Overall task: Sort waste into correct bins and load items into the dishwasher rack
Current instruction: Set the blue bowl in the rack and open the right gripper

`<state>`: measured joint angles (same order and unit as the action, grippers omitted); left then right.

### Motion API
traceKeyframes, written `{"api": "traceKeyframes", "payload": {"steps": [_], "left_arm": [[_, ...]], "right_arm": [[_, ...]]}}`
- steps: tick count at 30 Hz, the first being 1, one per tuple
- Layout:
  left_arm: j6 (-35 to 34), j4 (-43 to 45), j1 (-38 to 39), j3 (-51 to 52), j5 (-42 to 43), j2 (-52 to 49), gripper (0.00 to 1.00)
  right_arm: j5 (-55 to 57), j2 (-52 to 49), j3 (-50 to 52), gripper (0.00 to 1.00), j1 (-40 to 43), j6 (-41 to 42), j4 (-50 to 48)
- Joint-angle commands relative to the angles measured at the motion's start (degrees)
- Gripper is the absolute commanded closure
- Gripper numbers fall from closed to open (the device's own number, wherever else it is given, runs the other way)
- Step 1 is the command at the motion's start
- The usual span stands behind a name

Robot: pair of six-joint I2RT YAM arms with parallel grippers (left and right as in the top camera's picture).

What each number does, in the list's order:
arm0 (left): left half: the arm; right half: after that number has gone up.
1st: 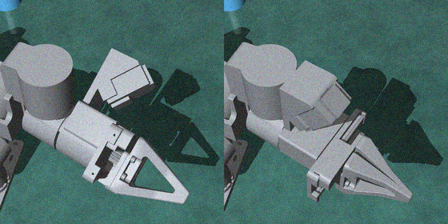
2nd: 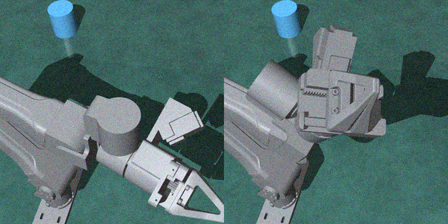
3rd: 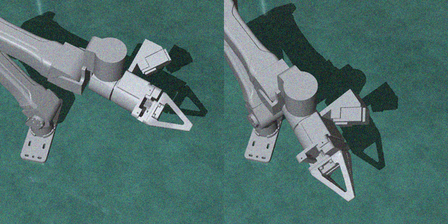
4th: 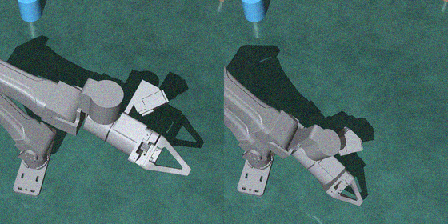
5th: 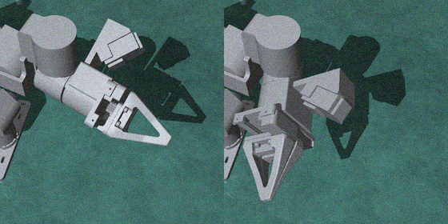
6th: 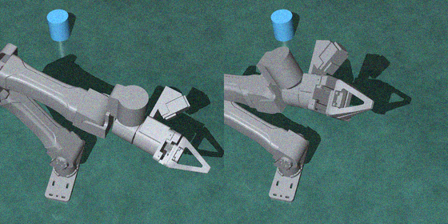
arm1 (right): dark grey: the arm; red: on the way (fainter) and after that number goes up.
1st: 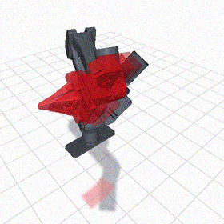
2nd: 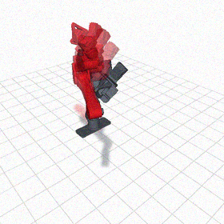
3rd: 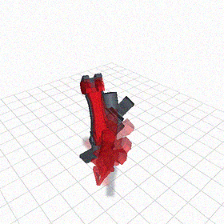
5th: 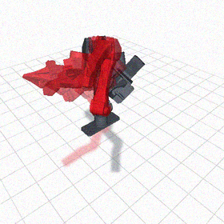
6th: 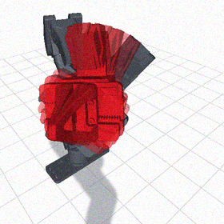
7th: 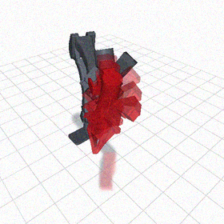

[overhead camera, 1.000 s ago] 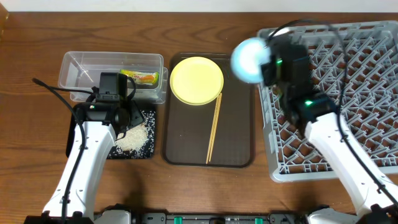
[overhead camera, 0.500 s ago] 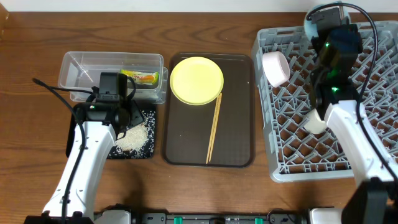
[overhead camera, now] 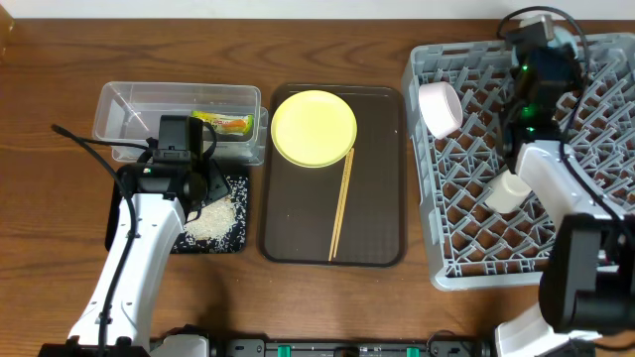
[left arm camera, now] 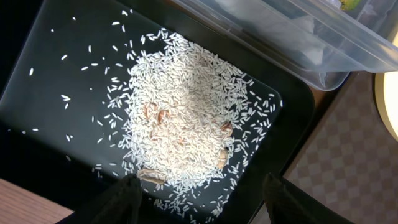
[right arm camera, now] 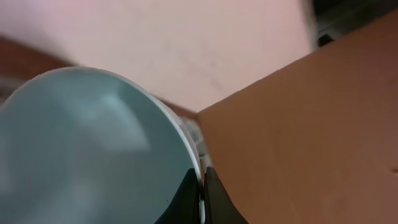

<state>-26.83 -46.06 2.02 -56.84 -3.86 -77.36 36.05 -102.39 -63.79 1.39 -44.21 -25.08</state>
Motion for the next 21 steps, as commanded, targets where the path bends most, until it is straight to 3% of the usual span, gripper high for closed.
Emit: {"api": "traceKeyframes", "payload": {"steps": [1,12,16,21], "left_arm": [[-0.31,0.02,-0.24,0.35,-1.09,0.28,0.34],[-0.31,0.04,-0.24,0.35,-1.11,0.28,0.34],[-0.33,0.02,-0.24,0.35,-1.09,0.28,0.34],[-0.31,0.04,-0.24,0.35,-1.09,0.28,0.34]], "right_arm": [[1.01,-2.56,-0.72,0.99,-1.51,0.74,0.24],[2.73,-5.01,-0.70,0.99,-5.03,4.87,4.44],[9.22,-4.42,-0.70,0.99,-7.04,14.97,9.38],[0.37,-0.85,-0.70,0.99,-7.69,29.92,22.95]]}}
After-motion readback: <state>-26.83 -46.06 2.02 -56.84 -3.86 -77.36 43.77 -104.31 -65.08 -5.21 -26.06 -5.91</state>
